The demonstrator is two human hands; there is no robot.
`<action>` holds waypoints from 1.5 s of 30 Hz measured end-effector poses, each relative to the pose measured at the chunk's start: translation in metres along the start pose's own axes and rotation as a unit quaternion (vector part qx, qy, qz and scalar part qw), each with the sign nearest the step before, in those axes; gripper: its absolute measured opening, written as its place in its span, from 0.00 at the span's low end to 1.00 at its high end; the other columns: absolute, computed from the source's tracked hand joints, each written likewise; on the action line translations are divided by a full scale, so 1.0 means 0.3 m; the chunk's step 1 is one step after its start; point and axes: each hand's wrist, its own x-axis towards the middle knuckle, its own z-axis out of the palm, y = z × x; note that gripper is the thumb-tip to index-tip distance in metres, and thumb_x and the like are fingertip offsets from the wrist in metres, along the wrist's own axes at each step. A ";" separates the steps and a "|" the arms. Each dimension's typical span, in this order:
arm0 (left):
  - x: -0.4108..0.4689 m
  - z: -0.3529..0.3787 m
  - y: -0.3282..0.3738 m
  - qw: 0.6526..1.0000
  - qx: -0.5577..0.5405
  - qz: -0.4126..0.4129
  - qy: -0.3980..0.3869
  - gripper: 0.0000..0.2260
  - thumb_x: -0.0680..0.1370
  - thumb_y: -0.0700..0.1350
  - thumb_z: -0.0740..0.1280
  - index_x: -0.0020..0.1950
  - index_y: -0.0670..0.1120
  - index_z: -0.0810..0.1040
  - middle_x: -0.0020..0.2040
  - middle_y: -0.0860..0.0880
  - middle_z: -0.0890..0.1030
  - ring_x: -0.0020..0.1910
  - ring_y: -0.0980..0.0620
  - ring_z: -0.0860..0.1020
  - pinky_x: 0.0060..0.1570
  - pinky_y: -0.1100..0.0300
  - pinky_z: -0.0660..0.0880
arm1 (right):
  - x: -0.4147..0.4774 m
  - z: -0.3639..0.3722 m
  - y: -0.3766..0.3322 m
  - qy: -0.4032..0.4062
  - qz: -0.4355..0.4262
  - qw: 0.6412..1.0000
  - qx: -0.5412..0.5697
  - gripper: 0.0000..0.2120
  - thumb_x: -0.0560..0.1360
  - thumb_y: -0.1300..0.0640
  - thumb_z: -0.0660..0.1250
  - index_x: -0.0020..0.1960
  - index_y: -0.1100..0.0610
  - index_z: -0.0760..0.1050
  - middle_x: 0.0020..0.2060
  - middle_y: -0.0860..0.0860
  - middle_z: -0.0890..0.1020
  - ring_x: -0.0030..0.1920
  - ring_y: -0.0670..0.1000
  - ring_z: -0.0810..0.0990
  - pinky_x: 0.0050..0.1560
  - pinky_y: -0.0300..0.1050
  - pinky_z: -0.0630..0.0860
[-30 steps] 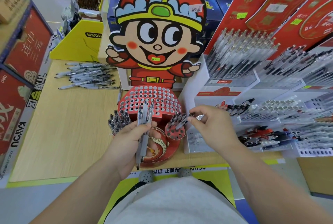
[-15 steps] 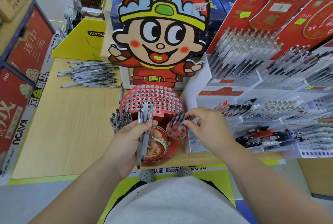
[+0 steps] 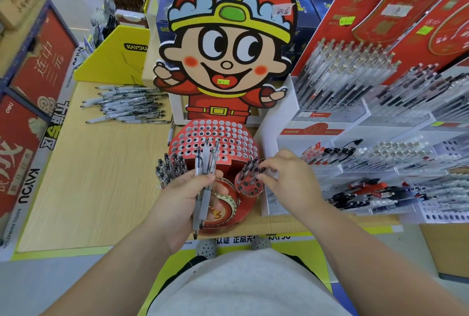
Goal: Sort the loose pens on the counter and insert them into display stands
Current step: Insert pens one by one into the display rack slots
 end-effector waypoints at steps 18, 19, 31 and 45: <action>-0.023 0.015 0.008 0.997 0.033 0.019 -0.069 0.10 0.83 0.42 0.63 0.56 0.42 0.83 0.40 0.42 0.81 0.30 0.48 0.74 0.27 0.59 0.69 | -0.007 -0.070 -0.073 0.028 0.025 0.994 0.102 0.10 0.74 0.45 0.73 0.51 0.49 0.83 0.36 0.43 0.75 0.37 0.43 0.76 0.39 0.41 0.71; -0.025 0.015 0.009 0.996 0.044 0.022 -0.075 0.09 0.82 0.42 0.64 0.56 0.42 0.82 0.40 0.43 0.81 0.29 0.49 0.74 0.26 0.59 0.69 | -0.009 -0.090 -0.098 0.016 0.048 0.983 0.179 0.09 0.75 0.45 0.72 0.49 0.49 0.84 0.34 0.44 0.78 0.35 0.42 0.76 0.38 0.39 0.72; -0.030 0.033 0.016 0.985 0.118 0.046 -0.113 0.10 0.79 0.41 0.69 0.42 0.52 0.83 0.37 0.44 0.81 0.28 0.50 0.73 0.25 0.62 0.66 | -0.025 -0.148 -0.157 -0.109 0.131 0.875 0.452 0.07 0.75 0.58 0.74 0.47 0.62 0.82 0.38 0.61 0.85 0.31 0.50 0.80 0.27 0.38 0.72; 0.020 0.004 0.016 0.999 -0.007 -0.016 0.033 0.14 0.85 0.47 0.59 0.59 0.39 0.78 0.39 0.42 0.82 0.28 0.48 0.74 0.28 0.57 0.67 | 0.006 -0.251 -0.066 -0.001 0.157 0.873 0.461 0.02 0.77 0.64 0.71 0.45 0.62 0.80 0.35 0.55 0.85 0.29 0.49 0.79 0.28 0.38 0.72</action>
